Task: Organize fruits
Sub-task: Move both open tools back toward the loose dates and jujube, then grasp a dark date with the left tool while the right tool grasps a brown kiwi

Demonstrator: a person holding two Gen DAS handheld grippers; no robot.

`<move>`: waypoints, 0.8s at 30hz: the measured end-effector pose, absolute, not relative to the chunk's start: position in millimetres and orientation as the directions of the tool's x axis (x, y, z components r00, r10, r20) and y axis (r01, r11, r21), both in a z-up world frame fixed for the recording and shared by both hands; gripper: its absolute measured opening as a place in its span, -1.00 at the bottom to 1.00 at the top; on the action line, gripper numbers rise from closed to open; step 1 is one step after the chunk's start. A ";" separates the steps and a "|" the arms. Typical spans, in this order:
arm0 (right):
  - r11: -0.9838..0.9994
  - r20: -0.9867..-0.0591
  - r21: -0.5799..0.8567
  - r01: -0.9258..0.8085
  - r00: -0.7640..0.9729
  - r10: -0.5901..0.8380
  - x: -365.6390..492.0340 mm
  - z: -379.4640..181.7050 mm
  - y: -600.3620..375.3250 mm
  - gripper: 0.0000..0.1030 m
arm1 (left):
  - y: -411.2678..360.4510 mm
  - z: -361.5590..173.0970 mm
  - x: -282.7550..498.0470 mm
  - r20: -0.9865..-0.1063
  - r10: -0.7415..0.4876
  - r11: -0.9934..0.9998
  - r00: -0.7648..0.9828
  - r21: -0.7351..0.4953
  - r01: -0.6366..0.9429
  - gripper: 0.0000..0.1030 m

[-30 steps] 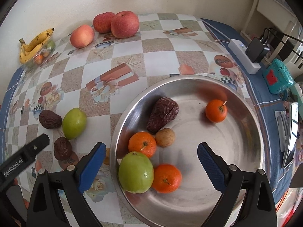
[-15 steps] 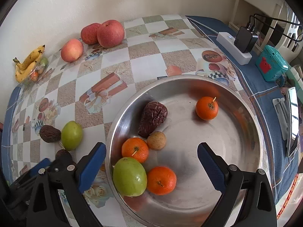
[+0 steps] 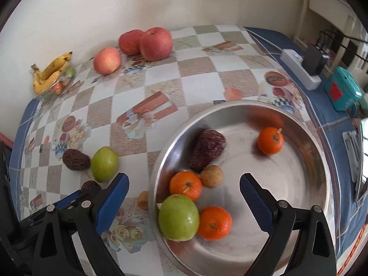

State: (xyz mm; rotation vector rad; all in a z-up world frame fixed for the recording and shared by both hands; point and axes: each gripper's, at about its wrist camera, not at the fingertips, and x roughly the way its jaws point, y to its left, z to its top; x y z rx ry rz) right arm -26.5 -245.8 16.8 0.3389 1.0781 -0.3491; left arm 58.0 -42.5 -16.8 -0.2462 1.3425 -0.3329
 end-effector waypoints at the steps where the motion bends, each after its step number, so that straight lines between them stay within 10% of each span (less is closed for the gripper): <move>1: 0.903 -0.894 0.104 0.417 0.437 -0.099 -25.3 17.4 -242.7 0.89 | -37.3 -15.8 59.4 -0.907 -0.370 0.929 0.199 -0.363 0.076 -0.12; 10: 0.960 -0.892 0.134 0.244 0.452 0.009 -11.5 20.5 -203.7 0.84 | -5.1 -11.7 66.2 -0.900 -0.359 0.927 0.247 -0.375 -0.022 -0.12; 13: 0.963 -0.896 0.161 0.215 0.440 0.052 -9.4 15.6 -195.0 0.45 | -4.5 -10.9 64.9 -0.897 -0.370 0.923 0.242 -0.385 -0.016 -0.12; 24: 0.973 -0.923 0.155 0.169 0.377 0.082 4.1 -8.5 -179.5 0.44 | -8.8 -11.2 64.9 -0.896 -0.378 0.921 0.233 -0.390 -0.008 -0.12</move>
